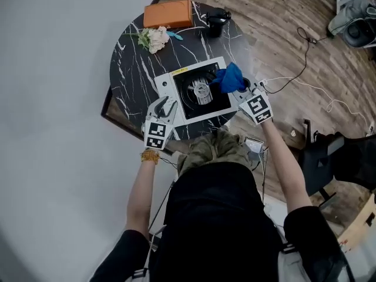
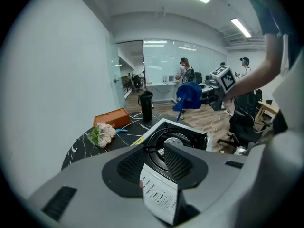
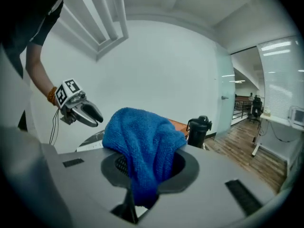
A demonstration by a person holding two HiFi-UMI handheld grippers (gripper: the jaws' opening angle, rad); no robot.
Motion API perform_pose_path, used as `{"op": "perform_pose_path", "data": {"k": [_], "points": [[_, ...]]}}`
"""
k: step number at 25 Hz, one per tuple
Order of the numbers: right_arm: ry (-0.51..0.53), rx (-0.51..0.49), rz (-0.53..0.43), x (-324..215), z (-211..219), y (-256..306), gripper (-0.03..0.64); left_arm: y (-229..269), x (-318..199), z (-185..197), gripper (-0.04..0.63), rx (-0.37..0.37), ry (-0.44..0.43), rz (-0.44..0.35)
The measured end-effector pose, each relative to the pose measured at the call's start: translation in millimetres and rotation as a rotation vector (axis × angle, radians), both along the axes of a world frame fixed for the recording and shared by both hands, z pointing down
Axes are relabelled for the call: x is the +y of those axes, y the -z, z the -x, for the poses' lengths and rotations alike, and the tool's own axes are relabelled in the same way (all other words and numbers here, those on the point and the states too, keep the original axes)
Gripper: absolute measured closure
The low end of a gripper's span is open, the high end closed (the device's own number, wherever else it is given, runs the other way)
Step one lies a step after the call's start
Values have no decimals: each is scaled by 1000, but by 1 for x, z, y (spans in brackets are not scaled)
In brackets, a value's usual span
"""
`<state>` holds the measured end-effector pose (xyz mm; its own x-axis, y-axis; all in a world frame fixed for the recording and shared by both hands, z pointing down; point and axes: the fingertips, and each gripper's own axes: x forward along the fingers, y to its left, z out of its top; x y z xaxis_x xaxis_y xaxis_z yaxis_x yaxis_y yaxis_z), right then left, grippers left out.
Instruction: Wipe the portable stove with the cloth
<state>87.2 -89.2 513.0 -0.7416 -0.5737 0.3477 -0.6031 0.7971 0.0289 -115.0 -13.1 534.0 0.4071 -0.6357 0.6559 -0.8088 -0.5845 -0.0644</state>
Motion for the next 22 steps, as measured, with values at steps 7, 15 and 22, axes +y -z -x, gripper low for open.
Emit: {"op": "perform_pose_path", "data": {"k": [7, 15, 22], "points": [[275, 464, 13, -22, -9, -90, 552, -66, 12, -23, 405, -123, -159, 178], [507, 769, 69, -73, 20, -124, 544, -104, 0, -5, 339, -248, -396, 289], [679, 757, 305, -46, 42, -136, 411, -108, 2, 2, 339, -181, -473, 373]]}}
